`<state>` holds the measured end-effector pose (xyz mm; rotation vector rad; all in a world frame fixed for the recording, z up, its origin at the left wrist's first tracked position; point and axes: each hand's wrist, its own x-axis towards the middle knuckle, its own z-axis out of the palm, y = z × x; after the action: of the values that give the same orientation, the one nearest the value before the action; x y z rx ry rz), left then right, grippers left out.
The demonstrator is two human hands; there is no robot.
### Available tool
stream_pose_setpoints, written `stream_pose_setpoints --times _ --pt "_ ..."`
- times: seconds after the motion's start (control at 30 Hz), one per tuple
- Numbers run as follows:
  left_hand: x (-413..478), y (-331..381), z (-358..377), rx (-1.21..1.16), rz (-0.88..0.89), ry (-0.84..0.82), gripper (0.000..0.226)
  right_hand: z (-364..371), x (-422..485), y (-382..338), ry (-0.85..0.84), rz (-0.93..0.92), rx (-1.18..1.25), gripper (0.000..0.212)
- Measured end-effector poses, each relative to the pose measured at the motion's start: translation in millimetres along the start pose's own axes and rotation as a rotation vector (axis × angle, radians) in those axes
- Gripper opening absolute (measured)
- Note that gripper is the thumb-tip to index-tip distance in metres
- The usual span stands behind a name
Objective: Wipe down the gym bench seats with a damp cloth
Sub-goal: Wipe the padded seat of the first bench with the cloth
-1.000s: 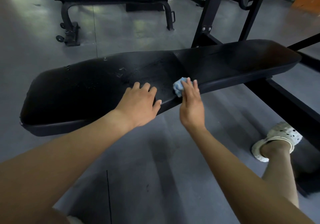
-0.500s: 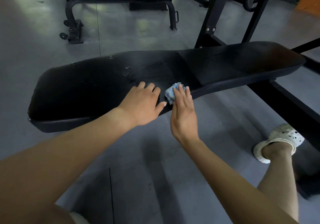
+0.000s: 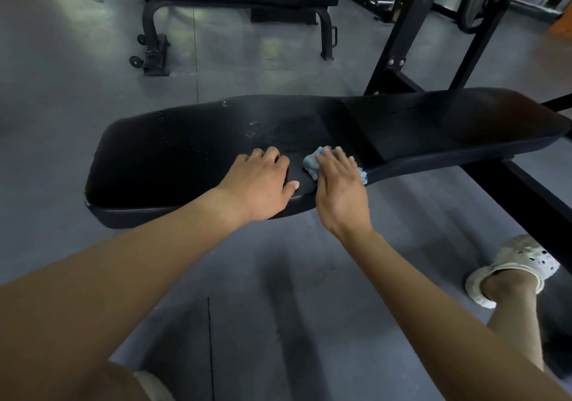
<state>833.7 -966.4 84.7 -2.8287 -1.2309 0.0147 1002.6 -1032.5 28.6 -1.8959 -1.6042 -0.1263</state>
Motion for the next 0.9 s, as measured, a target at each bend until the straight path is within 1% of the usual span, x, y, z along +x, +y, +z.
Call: stream_pose_setpoints --times 0.13,0.2,0.27,0.37,0.4,0.43,0.47,0.57,0.67,0.77,0.83,0.9 --pt "-3 -7 -2 0.013 -0.034 -0.023 0.054 -7 -6 -4 -0.129 -0.188 -0.008 0.049" --pt "-4 -10 -3 0.008 -0.034 -0.033 0.055 -15 3 6 -0.163 -0.22 -0.03 0.047" --pt "-6 -13 -4 -0.004 -0.035 -0.04 0.057 -19 20 17 -0.162 -0.152 -0.077 0.045" --pt "-9 -20 -5 -0.008 -0.049 -0.048 0.058 -15 47 20 -0.142 0.088 -0.087 0.033" --pt "-10 -23 -6 -0.007 -0.062 -0.054 0.059 -12 53 16 -0.137 0.148 -0.089 0.029" --pt "-11 -25 -6 -0.004 -0.078 -0.06 0.06 -10 56 10 -0.133 0.166 -0.099 0.025" --pt "-11 -28 -7 0.0 -0.096 -0.068 0.06 -7 56 2 -0.134 0.139 -0.103 0.025" --pt "-11 -33 -8 0.004 -0.123 -0.092 0.061 -2 38 -27 -0.179 -0.065 -0.062 0.032" --pt "-10 -37 -7 -0.012 -0.094 -0.092 0.059 -5 18 -39 -0.255 -0.221 -0.027 0.039" --pt "-11 -43 -6 -0.03 -0.068 -0.075 0.057 -10 25 -30 -0.391 -0.221 0.037 0.047" --pt "-11 -47 -5 -0.044 -0.079 -0.072 0.059 -6 43 -19 -0.425 -0.187 0.01 0.048" --pt "-12 -49 -4 -0.038 -0.116 -0.065 0.062 1 66 -12 -0.427 -0.111 -0.032 0.049"
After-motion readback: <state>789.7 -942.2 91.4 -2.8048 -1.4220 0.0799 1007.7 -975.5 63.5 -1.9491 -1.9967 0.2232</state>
